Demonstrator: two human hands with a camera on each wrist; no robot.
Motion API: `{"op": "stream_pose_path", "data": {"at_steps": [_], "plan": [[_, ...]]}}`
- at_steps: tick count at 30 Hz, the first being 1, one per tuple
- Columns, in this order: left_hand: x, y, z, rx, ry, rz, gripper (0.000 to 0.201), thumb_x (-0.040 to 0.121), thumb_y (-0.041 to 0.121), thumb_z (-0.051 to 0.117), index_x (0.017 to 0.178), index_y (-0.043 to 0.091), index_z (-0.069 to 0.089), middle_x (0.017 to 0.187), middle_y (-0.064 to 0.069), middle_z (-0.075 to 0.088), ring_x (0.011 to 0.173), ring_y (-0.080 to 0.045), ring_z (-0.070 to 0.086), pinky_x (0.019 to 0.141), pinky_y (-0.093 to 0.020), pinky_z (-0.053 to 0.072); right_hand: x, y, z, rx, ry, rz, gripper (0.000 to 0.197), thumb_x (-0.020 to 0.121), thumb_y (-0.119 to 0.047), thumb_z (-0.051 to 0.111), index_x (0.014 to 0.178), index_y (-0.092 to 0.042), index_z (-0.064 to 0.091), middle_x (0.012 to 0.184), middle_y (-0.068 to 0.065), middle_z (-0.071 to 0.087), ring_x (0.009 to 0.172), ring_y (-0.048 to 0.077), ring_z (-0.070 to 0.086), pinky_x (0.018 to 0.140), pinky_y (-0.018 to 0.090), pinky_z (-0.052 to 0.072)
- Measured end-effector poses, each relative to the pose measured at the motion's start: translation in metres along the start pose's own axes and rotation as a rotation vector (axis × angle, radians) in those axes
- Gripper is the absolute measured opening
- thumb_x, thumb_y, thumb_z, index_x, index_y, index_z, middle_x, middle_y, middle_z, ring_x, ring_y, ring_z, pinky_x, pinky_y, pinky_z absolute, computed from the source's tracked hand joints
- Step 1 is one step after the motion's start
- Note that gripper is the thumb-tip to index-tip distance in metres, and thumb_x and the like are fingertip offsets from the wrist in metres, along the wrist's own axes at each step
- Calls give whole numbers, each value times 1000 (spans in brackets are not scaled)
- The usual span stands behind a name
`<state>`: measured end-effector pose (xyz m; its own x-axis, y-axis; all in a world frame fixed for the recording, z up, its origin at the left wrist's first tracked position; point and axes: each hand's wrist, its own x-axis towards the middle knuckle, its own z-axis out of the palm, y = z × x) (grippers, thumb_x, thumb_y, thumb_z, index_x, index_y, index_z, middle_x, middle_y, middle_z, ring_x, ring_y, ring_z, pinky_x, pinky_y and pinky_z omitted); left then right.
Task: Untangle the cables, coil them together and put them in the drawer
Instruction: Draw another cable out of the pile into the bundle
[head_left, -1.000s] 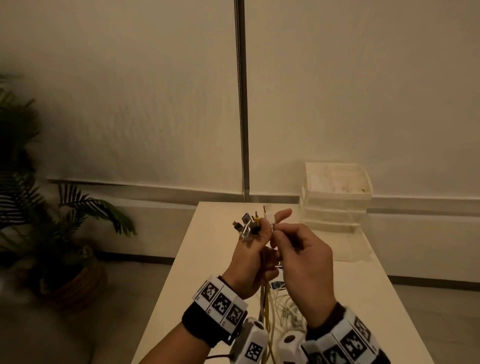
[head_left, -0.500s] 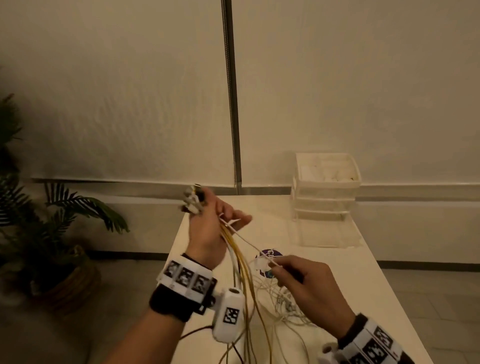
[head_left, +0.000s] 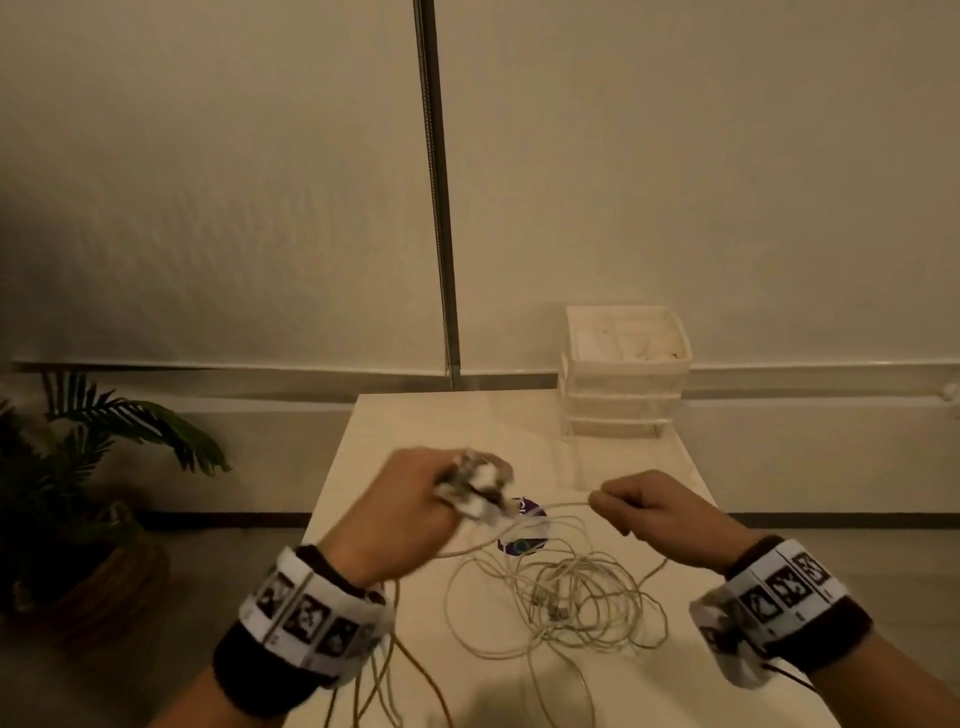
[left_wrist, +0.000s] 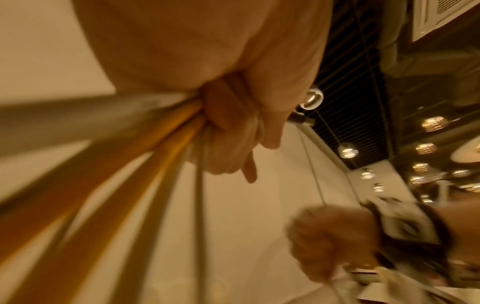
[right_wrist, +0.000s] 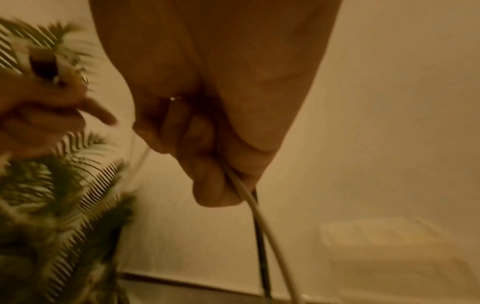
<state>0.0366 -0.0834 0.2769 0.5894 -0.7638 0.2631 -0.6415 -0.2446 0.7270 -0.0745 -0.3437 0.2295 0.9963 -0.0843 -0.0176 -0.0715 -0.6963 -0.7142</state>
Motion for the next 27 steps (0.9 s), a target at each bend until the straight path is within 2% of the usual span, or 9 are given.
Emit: {"op": "stream_pose_path", "data": {"at_steps": [3, 7, 10, 13, 16, 21, 23, 25, 27], "plan": [[9, 7, 41, 26, -71, 55, 41, 82, 7, 59, 116, 28, 69, 108, 12, 74, 102, -1, 66, 88, -27, 52, 11, -35, 3, 112, -17, -69, 44, 100, -34, 45, 60, -15, 45, 51, -10, 39, 47, 5, 33, 50, 20, 30], [21, 10, 54, -63, 173, 59, 52, 77, -6, 49, 110, 31, 65, 96, 11, 74, 90, -12, 68, 80, -33, 54, 14, -51, -3, 570, -109, -14, 43, 101, -26, 43, 58, -19, 47, 51, -8, 35, 47, 9, 24, 47, 24, 19], [29, 5, 55, -12, 144, 75, 42, 76, -5, 47, 95, 29, 62, 80, 7, 70, 74, -18, 63, 67, -32, 50, 12, -55, -6, 710, -162, 13, 38, 102, -18, 38, 66, -14, 47, 53, -5, 34, 48, 10, 21, 51, 29, 13], [36, 7, 53, -22, 200, 74, 29, 80, -5, 52, 76, 23, 54, 64, 5, 62, 62, -19, 53, 57, -36, 43, 11, -51, -4, 745, -143, -28, 36, 100, -23, 39, 68, -10, 49, 53, -3, 32, 47, 10, 21, 50, 28, 14], [41, 8, 37, -89, 378, -48, 30, 88, -4, 57, 82, 25, 63, 70, 12, 64, 62, -6, 57, 56, -19, 44, 6, -37, -2, 770, -105, -56, 33, 95, -30, 43, 69, -11, 52, 51, -3, 29, 48, 11, 20, 48, 24, 18], [53, -21, -20, -336, 731, -293, 21, 90, 6, 56, 80, 22, 67, 56, 9, 58, 52, -17, 52, 50, -28, 39, -12, -7, 7, 755, -48, -29, 31, 93, -30, 45, 74, -9, 57, 51, -1, 32, 49, 13, 25, 50, 24, 26], [51, -28, -30, -358, 742, -357, 21, 93, 9, 58, 75, 19, 63, 48, 9, 53, 44, -13, 45, 46, -27, 36, -17, 4, 11, 742, -15, -10, 30, 93, -29, 46, 76, -7, 57, 51, -1, 31, 49, 13, 24, 51, 25, 26], [44, -26, -27, -170, 703, -332, 22, 92, 12, 62, 76, 26, 66, 58, 9, 58, 53, -14, 51, 57, -31, 42, -18, 9, 14, 689, 25, 18, 31, 94, -27, 46, 74, -6, 56, 51, -1, 31, 49, 13, 23, 51, 28, 23], [38, -12, -14, -32, 658, -237, 31, 92, 9, 61, 95, 40, 65, 76, 15, 63, 70, -2, 57, 63, -20, 44, -15, 6, 13, 588, 73, 51, 33, 100, -21, 45, 72, -9, 57, 52, -2, 31, 50, 13, 22, 51, 29, 21]]}}
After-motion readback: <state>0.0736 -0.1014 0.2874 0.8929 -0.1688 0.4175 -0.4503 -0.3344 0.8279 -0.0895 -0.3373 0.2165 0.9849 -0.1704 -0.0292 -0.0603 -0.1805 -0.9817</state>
